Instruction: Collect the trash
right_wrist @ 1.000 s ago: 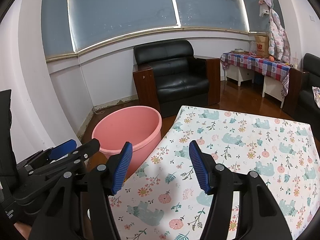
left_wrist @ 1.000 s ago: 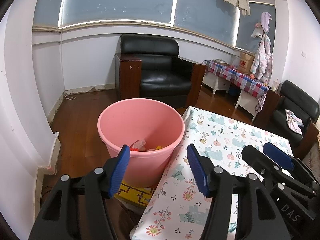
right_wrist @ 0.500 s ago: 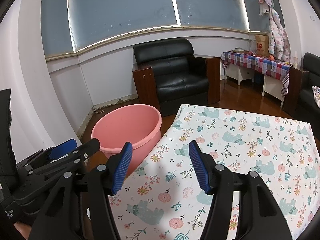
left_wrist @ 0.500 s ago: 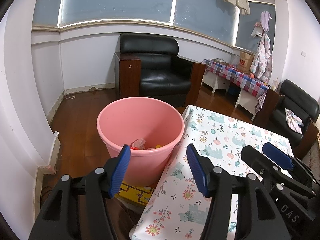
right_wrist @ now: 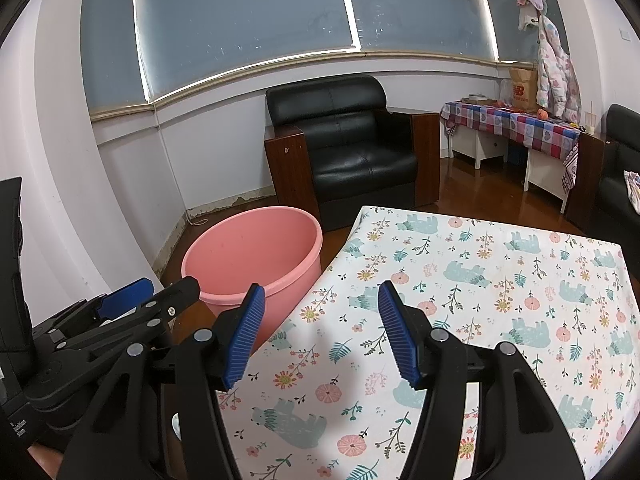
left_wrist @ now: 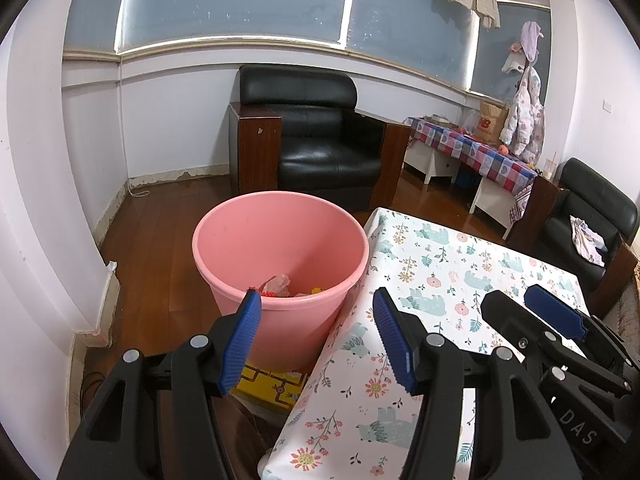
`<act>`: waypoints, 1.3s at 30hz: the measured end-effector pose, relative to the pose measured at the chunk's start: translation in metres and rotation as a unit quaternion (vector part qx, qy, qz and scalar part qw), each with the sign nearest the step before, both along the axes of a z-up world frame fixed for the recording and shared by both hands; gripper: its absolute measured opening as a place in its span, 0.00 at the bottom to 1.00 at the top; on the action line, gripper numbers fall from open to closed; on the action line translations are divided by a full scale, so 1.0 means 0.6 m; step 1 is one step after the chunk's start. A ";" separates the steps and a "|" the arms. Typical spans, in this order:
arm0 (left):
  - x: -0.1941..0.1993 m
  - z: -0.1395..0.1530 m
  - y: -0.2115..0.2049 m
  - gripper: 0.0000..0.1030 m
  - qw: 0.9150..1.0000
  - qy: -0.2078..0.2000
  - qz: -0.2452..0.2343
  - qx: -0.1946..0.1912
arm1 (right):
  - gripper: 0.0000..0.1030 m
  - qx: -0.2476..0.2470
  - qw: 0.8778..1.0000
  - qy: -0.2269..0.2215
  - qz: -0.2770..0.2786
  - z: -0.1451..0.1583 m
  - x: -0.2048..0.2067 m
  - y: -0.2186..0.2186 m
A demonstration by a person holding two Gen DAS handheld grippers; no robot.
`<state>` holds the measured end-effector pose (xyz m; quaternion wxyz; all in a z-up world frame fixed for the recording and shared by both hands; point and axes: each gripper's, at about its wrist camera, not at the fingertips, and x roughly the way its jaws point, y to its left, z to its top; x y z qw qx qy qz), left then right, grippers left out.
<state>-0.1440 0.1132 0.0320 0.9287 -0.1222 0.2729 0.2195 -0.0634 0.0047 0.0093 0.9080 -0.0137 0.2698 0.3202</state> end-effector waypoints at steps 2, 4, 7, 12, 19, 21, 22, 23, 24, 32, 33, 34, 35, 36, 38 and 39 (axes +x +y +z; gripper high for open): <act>0.000 0.000 0.000 0.56 1.000 0.000 0.000 0.000 | 0.58 0.000 1.000 0.000 0.000 0.001 0.000 0.001; 0.000 0.000 0.000 0.56 1.000 0.000 0.000 0.000 | 0.58 0.000 1.000 0.000 0.000 0.001 0.000 0.001; 0.000 0.000 0.000 0.56 1.000 0.000 0.000 0.000 | 0.58 0.000 1.000 0.000 0.000 0.001 0.000 0.001; 0.000 -0.002 -0.001 0.56 1.000 0.001 -0.001 0.000 | 0.58 0.000 1.000 0.000 0.000 0.001 0.000 0.000; -0.001 -0.008 -0.004 0.56 1.000 0.002 -0.001 0.000 | 0.58 -0.001 1.000 0.001 0.000 0.002 0.000 0.000; 0.000 -0.007 -0.004 0.56 1.000 0.002 -0.002 0.000 | 0.58 -0.001 1.000 0.001 -0.001 0.000 0.000 -0.001; 0.000 -0.007 -0.004 0.56 1.000 0.002 -0.002 0.001 | 0.58 -0.001 1.000 0.001 -0.001 -0.001 0.000 -0.002; -0.001 -0.008 -0.005 0.56 1.000 0.002 -0.002 0.001 | 0.58 -0.001 1.000 0.001 -0.001 -0.002 0.000 -0.003; -0.001 -0.008 -0.005 0.56 1.000 0.002 -0.002 0.001 | 0.58 -0.001 1.000 0.001 -0.002 -0.004 -0.001 -0.004; -0.001 -0.020 -0.006 0.56 1.000 0.003 0.000 -0.001 | 0.58 -0.002 1.000 0.002 -0.002 -0.004 -0.001 -0.006; 0.000 -0.021 -0.006 0.56 1.000 0.004 0.001 -0.001 | 0.58 -0.001 1.000 0.002 -0.001 -0.003 0.000 -0.004; 0.003 -0.021 -0.004 0.56 1.000 0.005 0.000 -0.001 | 0.58 -0.001 1.000 0.002 -0.002 -0.003 -0.001 -0.005; 0.003 -0.021 -0.004 0.56 1.000 0.007 -0.002 -0.001 | 0.58 -0.001 1.000 0.002 -0.002 -0.003 0.000 -0.004; 0.002 -0.023 -0.006 0.56 1.000 0.007 -0.003 -0.001 | 0.58 -0.001 1.000 0.003 -0.002 -0.004 0.000 -0.005; 0.002 -0.023 -0.006 0.56 1.000 0.008 -0.005 -0.001 | 0.58 -0.001 1.000 0.003 -0.002 -0.004 0.000 -0.007; 0.002 -0.024 -0.007 0.56 1.000 0.008 -0.005 -0.001 | 0.58 -0.001 1.000 0.004 -0.003 -0.005 0.001 -0.008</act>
